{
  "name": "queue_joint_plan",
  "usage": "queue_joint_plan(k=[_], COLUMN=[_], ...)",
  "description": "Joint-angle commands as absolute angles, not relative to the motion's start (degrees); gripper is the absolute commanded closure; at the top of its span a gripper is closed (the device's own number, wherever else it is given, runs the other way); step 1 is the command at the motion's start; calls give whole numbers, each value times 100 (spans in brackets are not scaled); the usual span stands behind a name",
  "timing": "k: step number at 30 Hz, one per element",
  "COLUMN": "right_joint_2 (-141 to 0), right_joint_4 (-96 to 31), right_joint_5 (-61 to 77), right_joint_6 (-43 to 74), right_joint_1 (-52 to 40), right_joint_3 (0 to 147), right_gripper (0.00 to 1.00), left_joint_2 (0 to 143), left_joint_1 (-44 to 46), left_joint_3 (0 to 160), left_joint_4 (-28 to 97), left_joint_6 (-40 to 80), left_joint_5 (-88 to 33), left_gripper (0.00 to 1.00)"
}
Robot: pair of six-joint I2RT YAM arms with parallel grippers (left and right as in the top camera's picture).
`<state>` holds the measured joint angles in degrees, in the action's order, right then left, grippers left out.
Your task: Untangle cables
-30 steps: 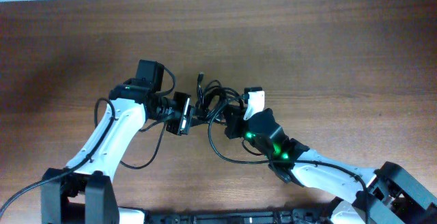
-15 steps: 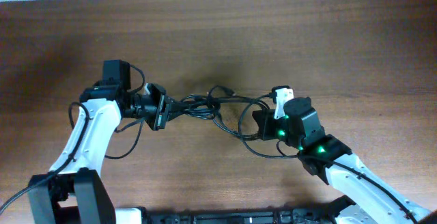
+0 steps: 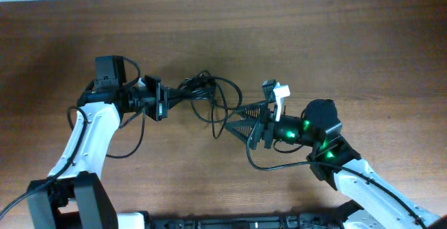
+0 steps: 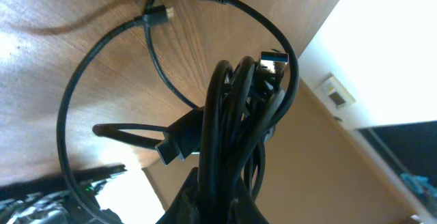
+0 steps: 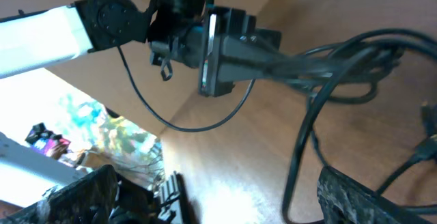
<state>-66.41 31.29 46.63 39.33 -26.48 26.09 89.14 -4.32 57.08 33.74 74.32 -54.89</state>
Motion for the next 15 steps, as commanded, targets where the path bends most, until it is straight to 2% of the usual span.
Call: queue_joint_plan(k=[1,3,5,10,13,14,15], right_joint_2=[-6643,-6790,-7131,-8221,-8289,-8289,-8289], right_joint_4=[3199,3221,3218,3179,2995,2871,2781], right_joint_5=[3787,2600,1542,-222,-1315,-1466,-1592], right_joint_6=[3695,3011,2421,1610,766,593,578], right_joint_1=[-3739,-4676,-5105,-5092,-5092,-5092,-5092], right_joint_3=[2670,2670,2670,2875,2906,2906,2906], right_gripper=[14,20,27,26,28,32,51], left_joint_2=[8777,8777,8777,8777,8777,8777,8777], left_joint_1=[-467,-449,-252,613,742,742,742], left_joint_3=[5782,5782,5782,5782,5782,5782,5782], left_joint_4=[3420,3459,3573,3570,3568,3568,3568], left_joint_6=[7804,7804,7804,8034,8036,8034,8034], left_joint_5=[-5614,-5614,-5614,-5730,-6276,-6394,-6458], left_gripper=[100,100,100,100,100,100,100])
